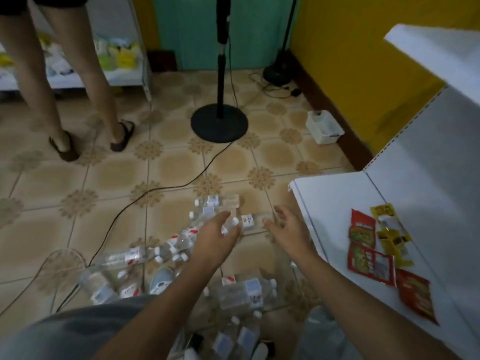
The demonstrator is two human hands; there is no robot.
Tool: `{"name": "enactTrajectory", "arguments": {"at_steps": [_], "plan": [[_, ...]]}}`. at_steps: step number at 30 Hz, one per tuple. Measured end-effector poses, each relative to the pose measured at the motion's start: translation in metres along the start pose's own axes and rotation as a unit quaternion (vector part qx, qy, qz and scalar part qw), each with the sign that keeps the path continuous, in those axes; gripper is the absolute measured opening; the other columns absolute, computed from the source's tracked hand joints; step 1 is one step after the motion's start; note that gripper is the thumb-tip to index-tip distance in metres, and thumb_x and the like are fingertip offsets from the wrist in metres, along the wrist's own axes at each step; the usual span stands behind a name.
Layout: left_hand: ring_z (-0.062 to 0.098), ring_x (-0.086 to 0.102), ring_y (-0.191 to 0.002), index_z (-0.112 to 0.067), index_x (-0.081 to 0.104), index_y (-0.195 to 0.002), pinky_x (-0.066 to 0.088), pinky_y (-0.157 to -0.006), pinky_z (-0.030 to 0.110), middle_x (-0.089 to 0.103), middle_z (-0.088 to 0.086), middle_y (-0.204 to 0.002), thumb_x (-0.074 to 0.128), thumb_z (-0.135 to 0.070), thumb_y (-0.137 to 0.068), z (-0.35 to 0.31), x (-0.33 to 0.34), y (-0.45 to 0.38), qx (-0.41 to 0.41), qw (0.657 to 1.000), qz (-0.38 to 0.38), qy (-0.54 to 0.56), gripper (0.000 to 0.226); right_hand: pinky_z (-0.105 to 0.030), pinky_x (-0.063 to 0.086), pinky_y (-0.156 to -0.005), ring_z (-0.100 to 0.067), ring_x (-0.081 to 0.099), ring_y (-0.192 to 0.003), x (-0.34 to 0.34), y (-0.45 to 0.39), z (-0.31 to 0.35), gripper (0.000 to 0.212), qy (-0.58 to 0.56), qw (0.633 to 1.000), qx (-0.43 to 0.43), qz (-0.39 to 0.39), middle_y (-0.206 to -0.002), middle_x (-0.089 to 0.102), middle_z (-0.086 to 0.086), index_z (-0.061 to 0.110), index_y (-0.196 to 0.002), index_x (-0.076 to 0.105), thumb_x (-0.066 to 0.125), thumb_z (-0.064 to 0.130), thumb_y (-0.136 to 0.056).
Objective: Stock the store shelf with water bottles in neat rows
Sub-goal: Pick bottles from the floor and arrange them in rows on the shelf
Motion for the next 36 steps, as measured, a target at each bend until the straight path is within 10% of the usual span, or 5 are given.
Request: {"name": "enactTrajectory", "arguments": {"at_steps": [7,12,21,24,36], "plan": [[0.011,0.056,-0.107,-0.022,0.050,-0.134,0.036,-0.076,0.009,0.057,-0.003,-0.131,0.054,-0.029,-0.094,0.103,0.051,-0.034,-0.111,0.993,0.038,-0.008,0.041,-0.028,0.043,-0.101,-0.015,0.049,-0.123,0.125,-0.039,-0.052,0.052,0.130,0.977,-0.019,0.171,-0.134,0.051,0.002,0.020,-0.133,0.052,0.072,0.024,-0.086],[0.013,0.048,-0.125,-0.024,0.045,-0.138,0.033,-0.102,0.020,0.050,-0.004,-0.140,0.054,-0.031,-0.093,0.182,0.099,-0.045,-0.185,0.980,0.080,0.001,0.046,-0.026,0.042,-0.101,-0.016,0.048,-0.125,0.223,-0.077,-0.097,0.052,0.211,0.941,-0.031,0.262,-0.137,0.050,0.004,0.021,-0.135,0.052,0.070,0.027,-0.087],[0.016,0.046,-0.129,-0.023,0.041,-0.142,0.035,-0.108,0.028,0.046,-0.003,-0.144,0.055,-0.028,-0.092,0.261,0.094,-0.129,-0.197,0.978,0.046,-0.044,0.052,-0.017,0.046,-0.045,-0.010,0.067,-0.066,0.315,-0.117,-0.179,0.026,-0.103,0.919,0.363,0.117,-0.082,0.070,0.002,0.019,-0.087,0.066,0.081,0.037,-0.077],[0.017,0.051,-0.125,-0.026,0.041,-0.142,0.041,-0.104,0.030,0.049,-0.003,-0.142,0.054,-0.030,-0.092,0.271,0.085,-0.153,-0.176,0.981,0.055,-0.061,0.051,-0.027,0.056,-0.058,-0.019,0.066,-0.071,0.328,-0.121,-0.194,0.029,-0.153,0.893,0.420,0.054,-0.083,0.065,0.000,0.016,-0.088,0.060,0.080,0.035,-0.078],[0.017,0.051,-0.124,-0.024,0.047,-0.138,0.038,-0.098,0.023,0.053,-0.002,-0.138,0.050,-0.024,-0.095,0.213,0.064,-0.124,-0.181,0.978,0.093,0.042,0.043,-0.035,0.059,-0.071,-0.023,0.073,-0.081,0.234,-0.096,-0.139,0.030,-0.207,0.927,0.305,0.061,-0.088,0.076,-0.005,0.013,-0.100,0.071,0.084,0.018,-0.074]]}}
Point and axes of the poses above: each hand's wrist, its own y-axis away from the middle knuckle, its own x-axis out of the palm, z = x × y, the point moved 10 cm from there along -y, towards the middle knuckle
